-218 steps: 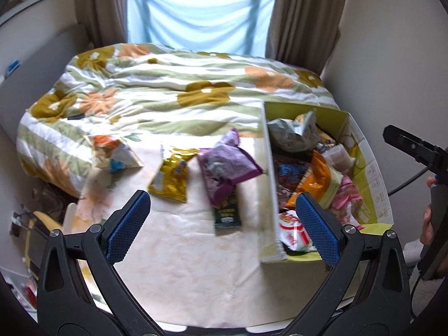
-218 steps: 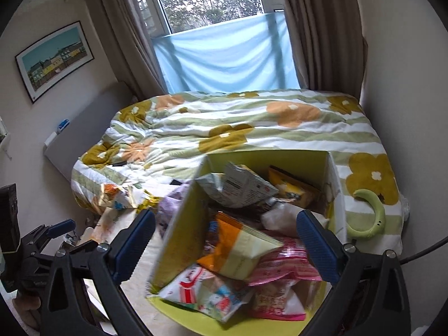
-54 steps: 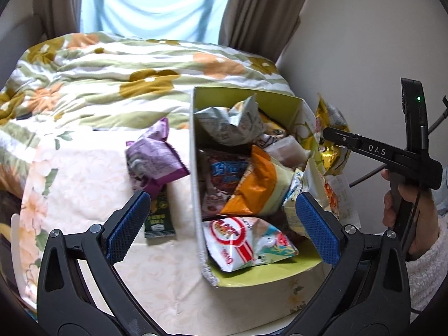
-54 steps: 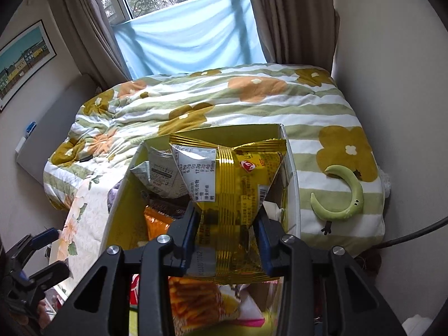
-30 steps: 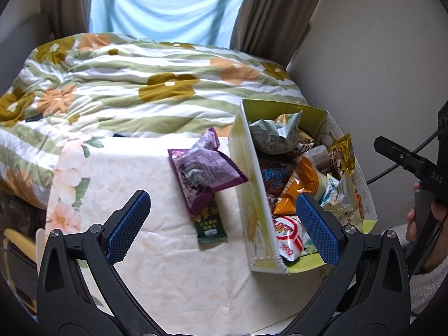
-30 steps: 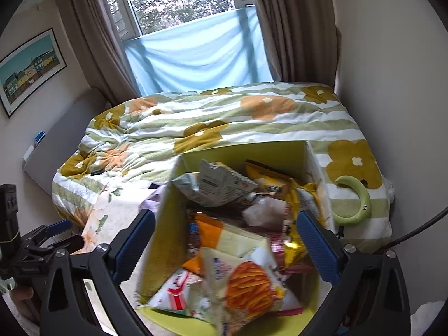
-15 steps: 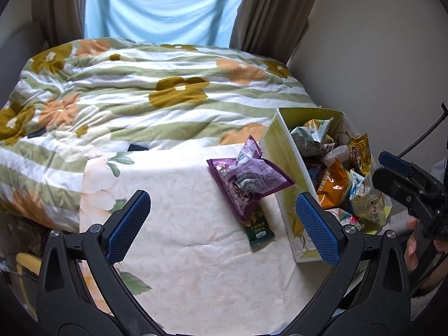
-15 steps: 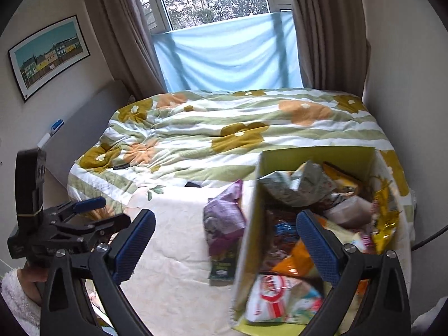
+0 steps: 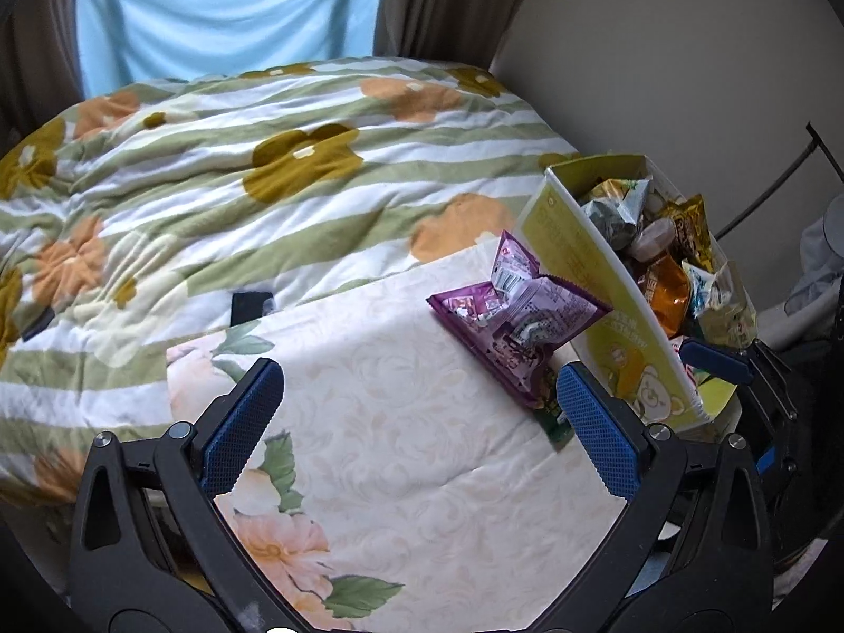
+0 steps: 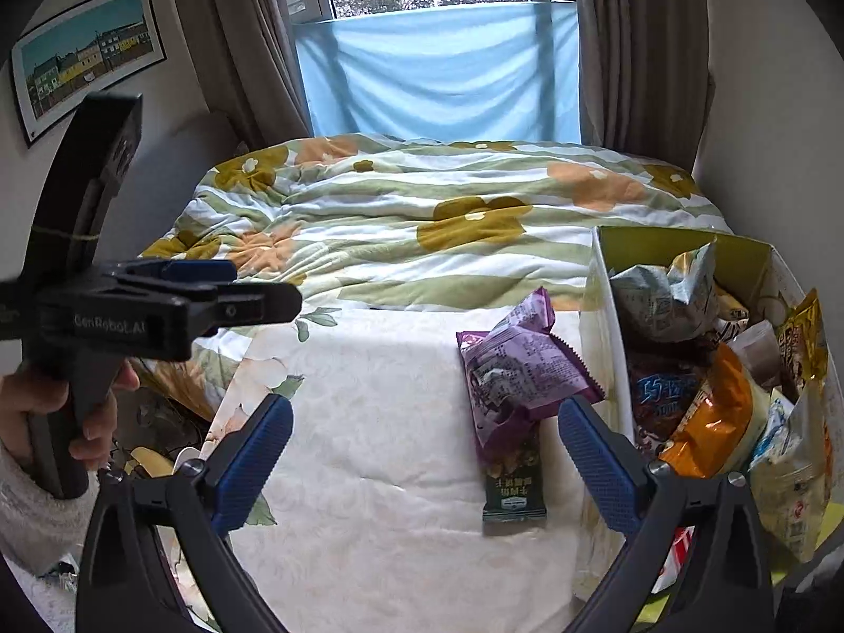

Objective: Organize snacks
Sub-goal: 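Grasp the purple bag with the left tool while the right tool moves toward the green cracker packet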

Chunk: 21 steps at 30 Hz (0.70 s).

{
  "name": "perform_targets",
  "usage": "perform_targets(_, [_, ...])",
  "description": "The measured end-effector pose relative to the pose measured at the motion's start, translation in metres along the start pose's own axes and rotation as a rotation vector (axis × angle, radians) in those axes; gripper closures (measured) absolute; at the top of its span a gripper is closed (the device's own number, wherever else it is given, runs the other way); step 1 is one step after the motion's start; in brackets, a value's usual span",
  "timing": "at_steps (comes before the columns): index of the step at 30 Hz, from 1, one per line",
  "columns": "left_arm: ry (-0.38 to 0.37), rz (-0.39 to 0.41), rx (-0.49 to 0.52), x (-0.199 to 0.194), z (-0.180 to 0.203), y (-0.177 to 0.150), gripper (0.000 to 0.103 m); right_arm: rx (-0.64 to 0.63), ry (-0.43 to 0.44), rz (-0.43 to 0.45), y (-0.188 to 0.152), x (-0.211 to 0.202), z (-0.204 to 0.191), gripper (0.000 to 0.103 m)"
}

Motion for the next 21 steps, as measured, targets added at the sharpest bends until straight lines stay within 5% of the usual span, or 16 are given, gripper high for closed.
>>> perform_targets(12, [-0.152,-0.155,0.332,0.112,0.066,0.011,0.001,0.159,-0.246,-0.045,-0.074,0.073,0.02,0.003])
perform_targets(21, [-0.185,-0.191,0.486,0.172,0.108,0.019,0.001,0.187,-0.311,-0.067,-0.09,0.113,0.031,0.003])
Point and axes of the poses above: each gripper's, at about its wrist camera, not at the fingertips, and x roughly the way its jaws point, z to its right, y to its top, the point moved 4 cm from there along x, roughly the way its jaws point, and after that the axes turned 4 degrees about y, right-handed, at the moved point
